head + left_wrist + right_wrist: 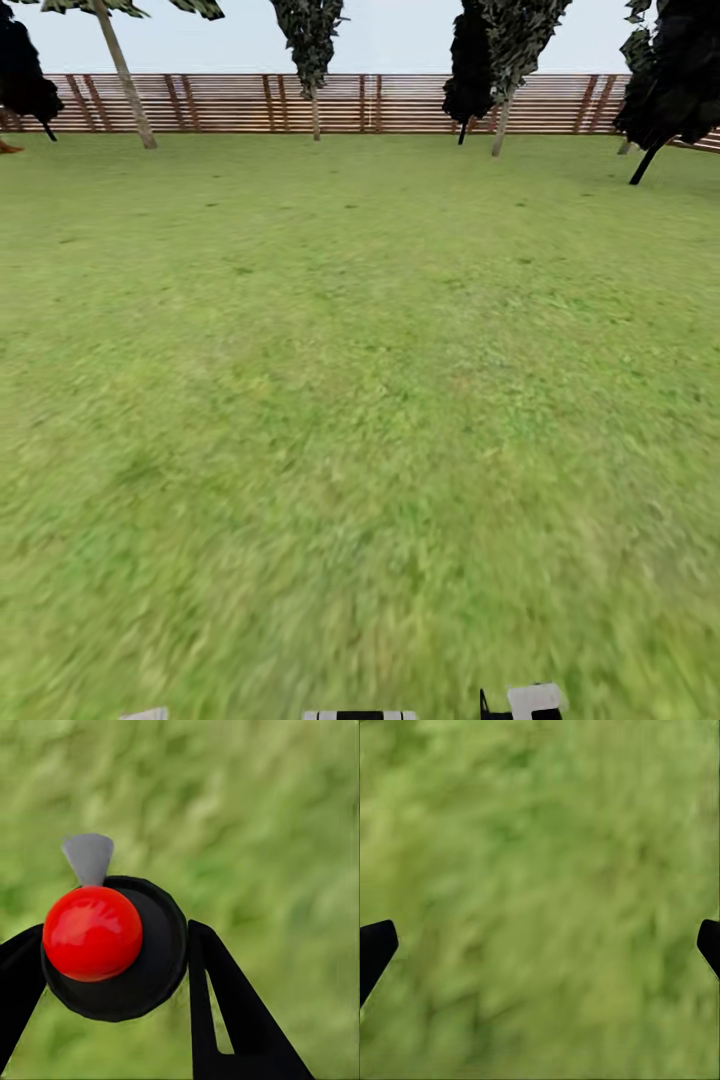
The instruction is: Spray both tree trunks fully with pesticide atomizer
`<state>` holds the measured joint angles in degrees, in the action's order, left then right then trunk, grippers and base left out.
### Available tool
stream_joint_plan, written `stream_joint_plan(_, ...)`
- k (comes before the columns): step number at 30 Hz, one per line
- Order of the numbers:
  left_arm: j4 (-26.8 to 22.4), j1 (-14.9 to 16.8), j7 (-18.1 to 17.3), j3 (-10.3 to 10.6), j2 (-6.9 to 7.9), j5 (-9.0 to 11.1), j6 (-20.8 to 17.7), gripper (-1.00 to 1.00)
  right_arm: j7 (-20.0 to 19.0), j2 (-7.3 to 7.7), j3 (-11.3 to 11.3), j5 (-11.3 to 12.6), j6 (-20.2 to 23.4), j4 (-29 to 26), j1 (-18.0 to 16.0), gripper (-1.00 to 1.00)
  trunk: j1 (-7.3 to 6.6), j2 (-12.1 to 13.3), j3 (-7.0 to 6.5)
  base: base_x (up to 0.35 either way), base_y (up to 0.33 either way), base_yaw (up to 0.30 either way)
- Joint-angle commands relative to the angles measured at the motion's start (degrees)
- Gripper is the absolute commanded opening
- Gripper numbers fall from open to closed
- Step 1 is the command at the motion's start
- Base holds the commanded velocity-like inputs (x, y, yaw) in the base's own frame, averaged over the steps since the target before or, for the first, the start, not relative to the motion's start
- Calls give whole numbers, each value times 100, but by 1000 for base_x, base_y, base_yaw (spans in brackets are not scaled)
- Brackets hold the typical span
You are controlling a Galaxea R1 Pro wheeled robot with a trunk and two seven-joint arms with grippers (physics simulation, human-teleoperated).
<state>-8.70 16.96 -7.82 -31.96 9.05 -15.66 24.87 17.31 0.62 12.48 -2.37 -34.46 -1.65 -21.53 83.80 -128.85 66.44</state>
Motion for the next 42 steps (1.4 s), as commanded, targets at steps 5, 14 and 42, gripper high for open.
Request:
stream_joint_plan(5, 0, 0, 0, -3, 0, 2, 0, -100, 6, -8, 0, 0, 0, -1, 0, 100, 0, 0, 10, 340, 104, 270)
stream_joint_plan(14, 0, 0, 0, -3, 0, 2, -10, -100, 8, -9, 0, 0, 0, 0, 12, 100, 0, 0, -7, 340, 104, 271)
stream_joint_plan(42, 0, 0, 0, -3, -8, 2, 0, -100, 9, -5, 0, -9, 0, 2, 26, 100, 0, 0, -177, 206, 35, 219)
